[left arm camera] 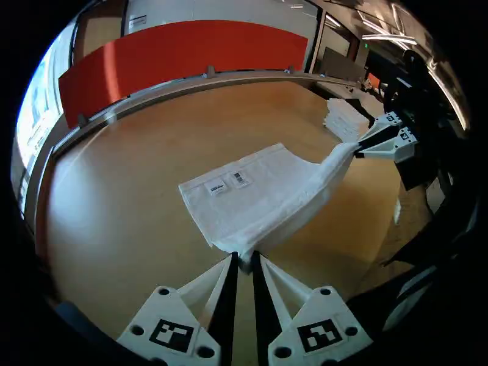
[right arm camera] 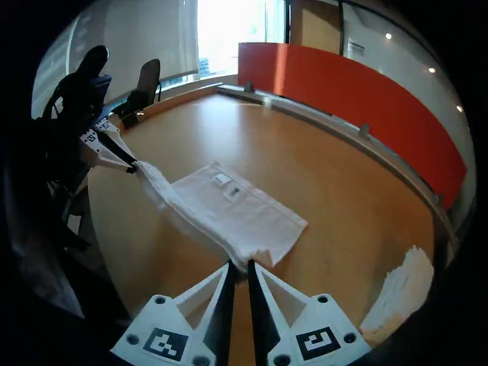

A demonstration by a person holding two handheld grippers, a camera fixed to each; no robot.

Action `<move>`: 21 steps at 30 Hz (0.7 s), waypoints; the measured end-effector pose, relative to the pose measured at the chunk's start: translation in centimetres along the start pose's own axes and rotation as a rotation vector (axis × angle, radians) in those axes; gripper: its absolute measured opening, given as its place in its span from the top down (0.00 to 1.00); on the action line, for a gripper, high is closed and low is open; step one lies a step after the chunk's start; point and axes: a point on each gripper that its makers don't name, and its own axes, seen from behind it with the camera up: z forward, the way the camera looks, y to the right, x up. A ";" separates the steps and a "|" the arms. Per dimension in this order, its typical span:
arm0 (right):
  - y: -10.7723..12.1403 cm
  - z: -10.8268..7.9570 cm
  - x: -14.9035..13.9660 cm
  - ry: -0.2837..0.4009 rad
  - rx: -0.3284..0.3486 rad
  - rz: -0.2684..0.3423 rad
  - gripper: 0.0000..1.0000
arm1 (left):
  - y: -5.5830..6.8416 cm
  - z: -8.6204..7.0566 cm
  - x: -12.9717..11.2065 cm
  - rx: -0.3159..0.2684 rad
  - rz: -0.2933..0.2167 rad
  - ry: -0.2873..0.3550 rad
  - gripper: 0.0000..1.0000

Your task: Fold towel

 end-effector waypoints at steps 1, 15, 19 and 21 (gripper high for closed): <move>0.2 0.2 0.0 -0.003 -0.001 0.000 0.86 | -0.1 0.2 0.1 0.001 0.002 0.000 0.84; 3.6 3.4 0.4 -0.039 -0.017 0.038 0.86 | -3.2 4.1 3.0 0.035 0.051 -0.005 0.84; 4.7 4.3 0.6 -0.040 -0.028 0.048 0.86 | -3.9 5.4 3.4 0.039 0.071 -0.018 0.84; 5.2 4.8 0.6 -0.044 -0.032 0.050 0.86 | -4.2 5.9 3.4 0.038 0.079 -0.025 0.84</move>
